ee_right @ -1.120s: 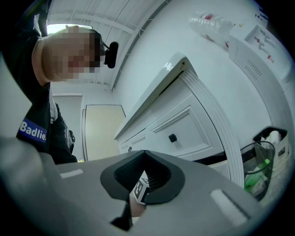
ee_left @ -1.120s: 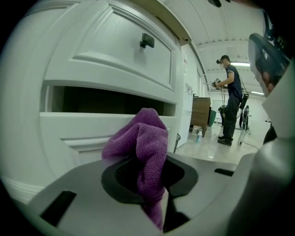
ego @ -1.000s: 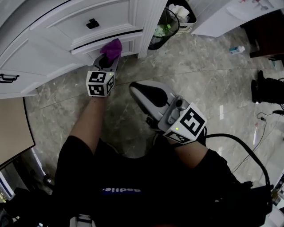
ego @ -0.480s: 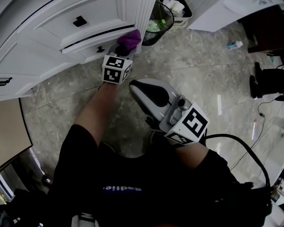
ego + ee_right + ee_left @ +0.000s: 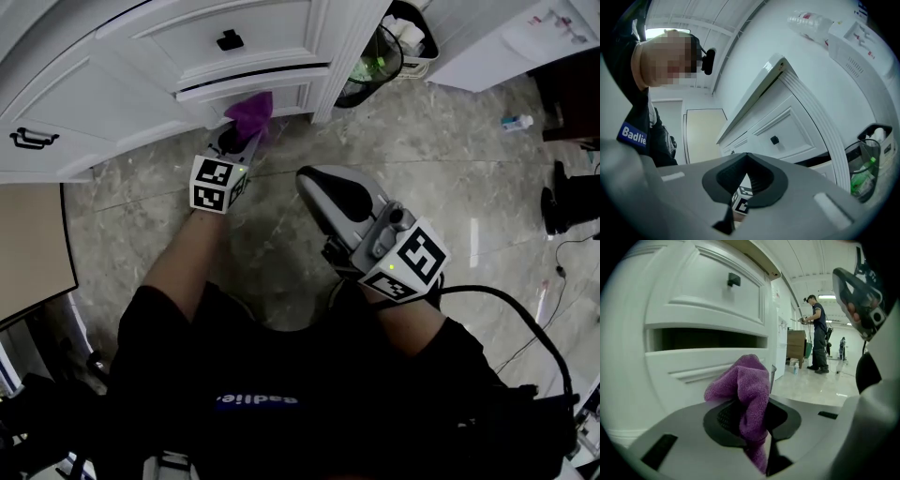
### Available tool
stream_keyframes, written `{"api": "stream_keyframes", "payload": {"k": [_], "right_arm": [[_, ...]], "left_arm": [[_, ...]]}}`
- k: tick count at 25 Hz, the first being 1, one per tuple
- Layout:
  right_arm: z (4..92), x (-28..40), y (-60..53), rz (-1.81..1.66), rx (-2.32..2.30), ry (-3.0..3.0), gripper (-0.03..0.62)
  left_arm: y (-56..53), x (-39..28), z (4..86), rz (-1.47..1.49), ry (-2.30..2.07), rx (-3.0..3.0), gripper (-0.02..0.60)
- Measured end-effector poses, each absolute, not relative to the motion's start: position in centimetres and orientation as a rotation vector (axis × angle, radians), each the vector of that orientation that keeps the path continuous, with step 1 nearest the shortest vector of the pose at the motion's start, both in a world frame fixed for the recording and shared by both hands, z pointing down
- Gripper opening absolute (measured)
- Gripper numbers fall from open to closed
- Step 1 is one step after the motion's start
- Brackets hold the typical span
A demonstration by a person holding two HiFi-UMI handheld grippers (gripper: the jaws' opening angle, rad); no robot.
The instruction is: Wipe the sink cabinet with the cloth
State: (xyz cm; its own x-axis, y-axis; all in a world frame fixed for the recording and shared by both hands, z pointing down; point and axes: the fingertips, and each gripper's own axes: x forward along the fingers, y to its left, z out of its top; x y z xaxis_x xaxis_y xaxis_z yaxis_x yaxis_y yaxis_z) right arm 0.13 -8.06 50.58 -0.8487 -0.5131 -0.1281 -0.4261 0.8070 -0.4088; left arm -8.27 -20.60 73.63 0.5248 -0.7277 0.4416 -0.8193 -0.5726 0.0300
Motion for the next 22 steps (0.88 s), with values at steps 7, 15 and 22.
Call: {"api": "stream_keyframes", "payload": {"k": [7,15,22], "right_arm": [[50.8,-1.2,-8.1,-0.549,-0.71,2.773,-0.006],[52.4,0.0,-8.2,-0.571,-0.806,2.792,-0.006],[52.7,2.6,-8.1,-0.572,-0.892,2.778,-0.006]], "left_arm": [[-19.8,-20.6,78.8,0.692,-1.511,2.268,0.087],[-22.0,-17.3,82.5,0.636,-1.438,2.191,0.087],[-23.6,-10.5,83.8,0.594,-1.33,2.224,0.087]]}}
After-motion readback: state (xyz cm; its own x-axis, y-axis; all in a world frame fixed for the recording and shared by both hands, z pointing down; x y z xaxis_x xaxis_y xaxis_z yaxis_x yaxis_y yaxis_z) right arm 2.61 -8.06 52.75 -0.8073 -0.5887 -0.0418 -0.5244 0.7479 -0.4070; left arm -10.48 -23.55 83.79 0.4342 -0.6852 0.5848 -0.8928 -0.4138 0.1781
